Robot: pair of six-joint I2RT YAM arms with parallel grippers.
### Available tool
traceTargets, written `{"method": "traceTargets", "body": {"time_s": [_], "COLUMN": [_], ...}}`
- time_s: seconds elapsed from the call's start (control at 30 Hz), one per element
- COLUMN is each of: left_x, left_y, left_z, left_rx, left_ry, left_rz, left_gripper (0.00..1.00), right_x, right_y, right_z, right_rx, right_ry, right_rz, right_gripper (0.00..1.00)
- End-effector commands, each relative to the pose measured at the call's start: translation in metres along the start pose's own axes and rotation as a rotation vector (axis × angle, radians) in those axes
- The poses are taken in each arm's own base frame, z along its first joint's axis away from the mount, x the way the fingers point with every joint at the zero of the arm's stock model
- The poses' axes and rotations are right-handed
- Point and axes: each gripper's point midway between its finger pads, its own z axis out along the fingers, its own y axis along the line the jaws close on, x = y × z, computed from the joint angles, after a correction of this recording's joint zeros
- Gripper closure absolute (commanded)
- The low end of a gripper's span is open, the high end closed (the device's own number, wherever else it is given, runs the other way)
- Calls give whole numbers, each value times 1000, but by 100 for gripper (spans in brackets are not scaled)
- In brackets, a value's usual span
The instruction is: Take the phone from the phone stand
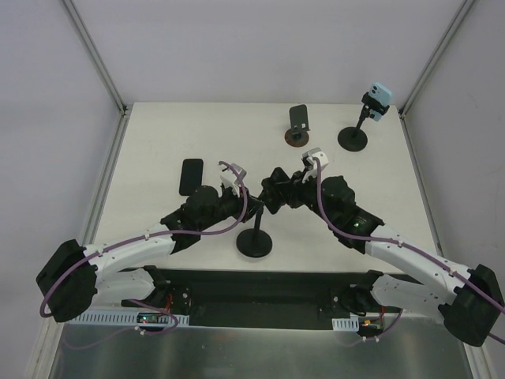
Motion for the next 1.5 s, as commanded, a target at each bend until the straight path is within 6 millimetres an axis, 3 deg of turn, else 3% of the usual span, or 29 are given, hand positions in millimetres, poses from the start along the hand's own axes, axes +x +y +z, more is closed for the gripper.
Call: {"method": "traceTargets", "body": {"time_s": [0.0, 0.1, 0.27, 0.63, 0.97, 1.0, 1.03, 1.17, 1.3, 1.43, 1.47], "left_x": [-11, -11, -10, -26, -15, -17, -16, -22, -29, -32, -31], "left_y": [20, 2, 2, 0, 8, 11, 16, 38, 56, 90, 90], "left_z": [-2, 7, 21, 46, 53, 51, 49, 39, 29, 17, 17], "left_rx": [-115, -56, -75, -94, -114, -133, -152, -273, -366, -452, -440], "left_ry": [-35, -27, -9, -39, -7, -14, -14, -40, -48, -52, -53], "left_rz": [155, 196, 217, 273, 298, 305, 310, 330, 344, 237, 210], "left_gripper": [58, 44, 18, 22, 45, 51, 67, 100, 100, 100, 100], "right_x": [-38, -39, -41, -39, -43, -43, -42, -45, -43, -43, -43], "right_y": [-38, -30, -24, -19, -13, -11, -11, -4, 1, 8, 8], "right_z": [-12, -12, -14, -15, -16, -17, -17, -19, -20, -22, -22], "right_rx": [149, 115, 96, 84, 52, 44, 42, 13, -18, -45, -46], "right_ry": [-124, -124, -132, -132, -123, -119, -110, -97, -79, -71, -69], "right_rz": [-102, -114, -120, -134, -174, -181, -187, -222, -254, -282, -290], "right_gripper": [99, 99, 99, 99, 99, 99, 99, 99, 99, 99, 99]}}
